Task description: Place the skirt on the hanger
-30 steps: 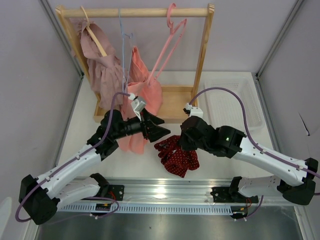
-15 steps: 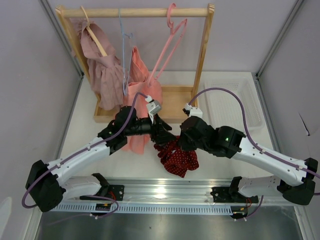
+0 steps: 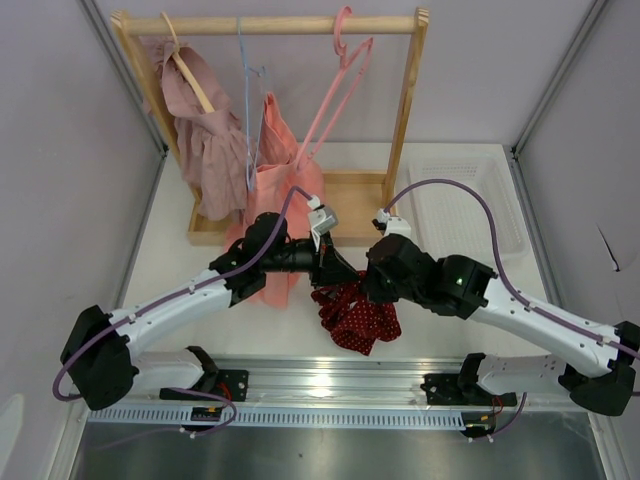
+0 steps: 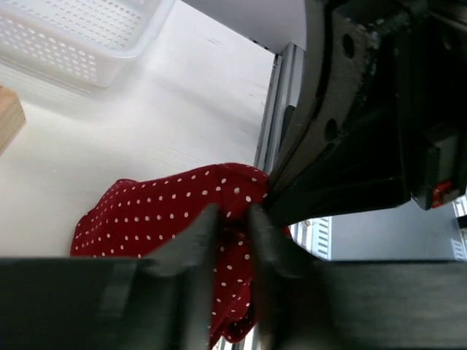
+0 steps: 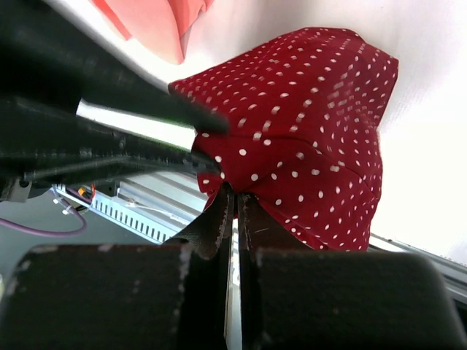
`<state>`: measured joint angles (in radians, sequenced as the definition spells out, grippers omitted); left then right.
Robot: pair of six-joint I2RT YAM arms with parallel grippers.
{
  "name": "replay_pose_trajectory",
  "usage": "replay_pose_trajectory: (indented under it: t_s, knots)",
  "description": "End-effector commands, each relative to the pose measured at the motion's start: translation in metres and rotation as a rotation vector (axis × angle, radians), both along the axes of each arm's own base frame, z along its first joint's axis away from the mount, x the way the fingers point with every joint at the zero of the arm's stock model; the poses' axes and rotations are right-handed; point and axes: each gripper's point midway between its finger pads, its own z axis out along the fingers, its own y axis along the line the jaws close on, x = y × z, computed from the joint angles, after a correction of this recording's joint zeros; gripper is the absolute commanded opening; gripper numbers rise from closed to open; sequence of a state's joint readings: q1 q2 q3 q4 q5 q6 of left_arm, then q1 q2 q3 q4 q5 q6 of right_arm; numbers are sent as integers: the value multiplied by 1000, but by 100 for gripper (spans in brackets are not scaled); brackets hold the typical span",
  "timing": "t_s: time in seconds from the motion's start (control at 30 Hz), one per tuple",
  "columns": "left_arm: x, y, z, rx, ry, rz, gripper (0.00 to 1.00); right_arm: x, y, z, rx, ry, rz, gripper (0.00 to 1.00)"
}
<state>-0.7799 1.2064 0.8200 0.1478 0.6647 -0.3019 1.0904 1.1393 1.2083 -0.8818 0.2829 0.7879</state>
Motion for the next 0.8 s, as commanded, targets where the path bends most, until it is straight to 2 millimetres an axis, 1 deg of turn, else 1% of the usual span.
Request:
replay_pose_trajectory:
  t_s: [0.0, 0.03, 0.07, 0.1, 0.17, 0.2, 0.23, 0.27, 0.3, 0.33, 0.37, 0.4, 0.47, 0.5, 0.57, 0.6, 0.63, 0.67, 0.7, 0.73, 0.77]
  knots:
    - [-4, -10, 35, -90, -62, -53, 10, 4, 2, 16, 64, -39, 1, 0]
    - [1, -10, 36, -88, -58, -19, 0, 4, 1, 15, 63, -38, -1, 0]
    - [5, -8, 36, -82, -38, 24, 0, 4, -1, 11, 53, -34, -6, 0]
    - [19, -4, 36, -77, -39, 116, 0, 3, -1, 9, 51, -29, -9, 0]
    - [32, 3, 41, -80, 5, 238, 0, 3, -4, 0, 35, -20, -16, 0]
    - [37, 8, 33, -50, 39, 284, 0, 2, -4, -2, 33, -17, -17, 0]
    - [52, 15, 33, -33, 59, 390, 0, 1, -5, -3, 39, -13, -25, 0]
    - [60, 21, 31, -14, 82, 458, 0, 0, -7, -7, 33, -8, -28, 0]
    - [61, 30, 16, 48, 123, 513, 0, 0, -8, -8, 38, -8, -32, 0]
    - [67, 38, 13, 62, 139, 564, 0, -2, -10, -9, 39, -4, -37, 0]
    - [78, 50, 11, 81, 137, 655, 0, -3, -14, -10, 42, -4, -42, 0]
    - [83, 61, 11, 86, 141, 702, 0, -4, -17, -10, 42, -7, -50, 0]
    - [89, 77, 3, 106, 180, 762, 0, -6, -26, -10, 44, -7, -66, 0]
    - [96, 91, 5, 95, 184, 802, 0, -6, -30, -10, 42, -10, -75, 0]
    - [101, 105, 1, 111, 200, 841, 0, -9, -36, -14, 34, -1, -83, 0]
    - [106, 114, -1, 116, 206, 868, 0, -9, -41, -11, 42, -7, -94, 0]
    - [106, 120, 0, 116, 201, 879, 0, -9, -45, -13, 34, -7, -102, 0]
    - [104, 121, -2, 118, 210, 867, 0, -10, -49, -13, 35, -7, -108, 0]
    - [107, 127, 0, 111, 209, 880, 0, -7, -53, -12, 34, -12, -122, 0]
    - [106, 129, 5, 100, 203, 885, 0, -5, -56, -8, 38, -19, -133, 0]
    - [105, 133, 3, 113, 208, 893, 0, -3, -61, -5, 28, -29, -141, 0]
